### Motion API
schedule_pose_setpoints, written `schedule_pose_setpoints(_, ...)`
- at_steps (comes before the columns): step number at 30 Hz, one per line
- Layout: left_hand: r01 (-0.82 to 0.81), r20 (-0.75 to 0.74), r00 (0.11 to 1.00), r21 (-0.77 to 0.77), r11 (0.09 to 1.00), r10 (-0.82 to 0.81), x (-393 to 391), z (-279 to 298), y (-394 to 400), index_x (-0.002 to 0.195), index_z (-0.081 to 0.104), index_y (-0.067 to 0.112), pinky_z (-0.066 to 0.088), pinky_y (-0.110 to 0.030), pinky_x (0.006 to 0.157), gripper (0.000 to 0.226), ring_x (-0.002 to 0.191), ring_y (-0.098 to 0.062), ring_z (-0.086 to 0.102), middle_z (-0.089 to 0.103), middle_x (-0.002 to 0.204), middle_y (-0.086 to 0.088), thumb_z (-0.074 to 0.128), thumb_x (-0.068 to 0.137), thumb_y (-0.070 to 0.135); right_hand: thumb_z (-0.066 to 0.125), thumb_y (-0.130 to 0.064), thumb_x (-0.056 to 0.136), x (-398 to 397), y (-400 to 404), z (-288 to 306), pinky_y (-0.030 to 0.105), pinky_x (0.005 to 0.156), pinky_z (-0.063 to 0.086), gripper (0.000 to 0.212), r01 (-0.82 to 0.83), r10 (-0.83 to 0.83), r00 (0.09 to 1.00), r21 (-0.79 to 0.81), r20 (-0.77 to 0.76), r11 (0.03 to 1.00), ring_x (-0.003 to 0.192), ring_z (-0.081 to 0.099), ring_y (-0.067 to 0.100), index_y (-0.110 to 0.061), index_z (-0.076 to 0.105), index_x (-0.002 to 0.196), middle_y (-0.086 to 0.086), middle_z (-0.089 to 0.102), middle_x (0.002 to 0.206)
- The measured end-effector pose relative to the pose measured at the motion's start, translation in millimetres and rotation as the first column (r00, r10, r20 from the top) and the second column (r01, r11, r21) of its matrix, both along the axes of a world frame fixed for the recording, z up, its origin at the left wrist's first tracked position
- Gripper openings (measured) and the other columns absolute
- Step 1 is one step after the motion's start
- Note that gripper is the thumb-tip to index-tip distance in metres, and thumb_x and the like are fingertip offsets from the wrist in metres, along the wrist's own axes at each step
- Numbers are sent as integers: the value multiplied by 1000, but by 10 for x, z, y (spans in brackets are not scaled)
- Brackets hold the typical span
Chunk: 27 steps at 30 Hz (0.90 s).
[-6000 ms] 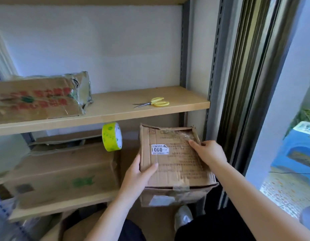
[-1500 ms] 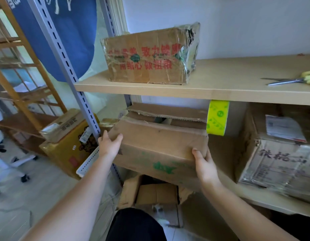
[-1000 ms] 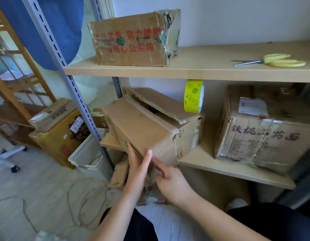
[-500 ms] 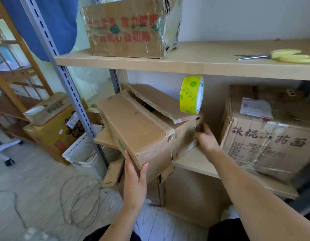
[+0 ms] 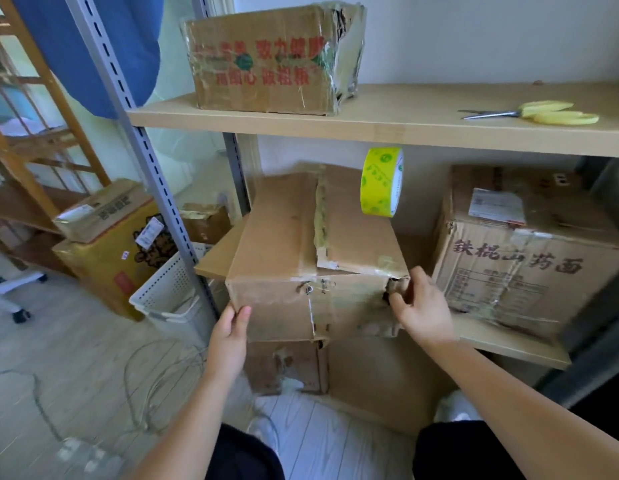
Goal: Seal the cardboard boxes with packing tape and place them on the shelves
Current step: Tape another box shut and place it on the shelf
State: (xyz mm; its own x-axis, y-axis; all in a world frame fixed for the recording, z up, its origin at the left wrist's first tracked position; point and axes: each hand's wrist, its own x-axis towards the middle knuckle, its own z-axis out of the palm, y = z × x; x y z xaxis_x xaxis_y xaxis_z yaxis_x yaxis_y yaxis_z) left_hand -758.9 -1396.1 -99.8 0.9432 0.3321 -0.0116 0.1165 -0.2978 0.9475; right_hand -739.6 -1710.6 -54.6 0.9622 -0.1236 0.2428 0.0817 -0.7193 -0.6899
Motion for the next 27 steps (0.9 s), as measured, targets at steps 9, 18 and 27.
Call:
schedule_pose_setpoints(9,-295,-1,954,-152,943,298,483,-213,74,150,41,19,39,-37,107,57,136,-24,45,48,149,-3,42,102,49,58,-43,95,213,188,-107,40,70,55,31,-185,183,983,-90,-30,979,77,63,16,-17,44,105,2,64,94)
schedule_pose_setpoints(18,-510,186,854,110,853,487,256,96,-191,145,39,13,44,-48,103,69,127,-34,44,37,144,-16,71,86,24,26,-75,85,216,179,88,38,58,46,53,-178,180,983,-353,-27,919,69,57,22,-25,39,93,-5,53,80)
schedule_pose_setpoints(27,120,535,842,-63,991,-68,238,1631,-1557,118,55,25,42,-13,83,21,92,-8,53,53,105,3,54,98,33,31,-34,105,327,229,1167,25,82,38,35,112,-244,814,270,527,956,99,53,10,-13,58,113,-1,58,107)
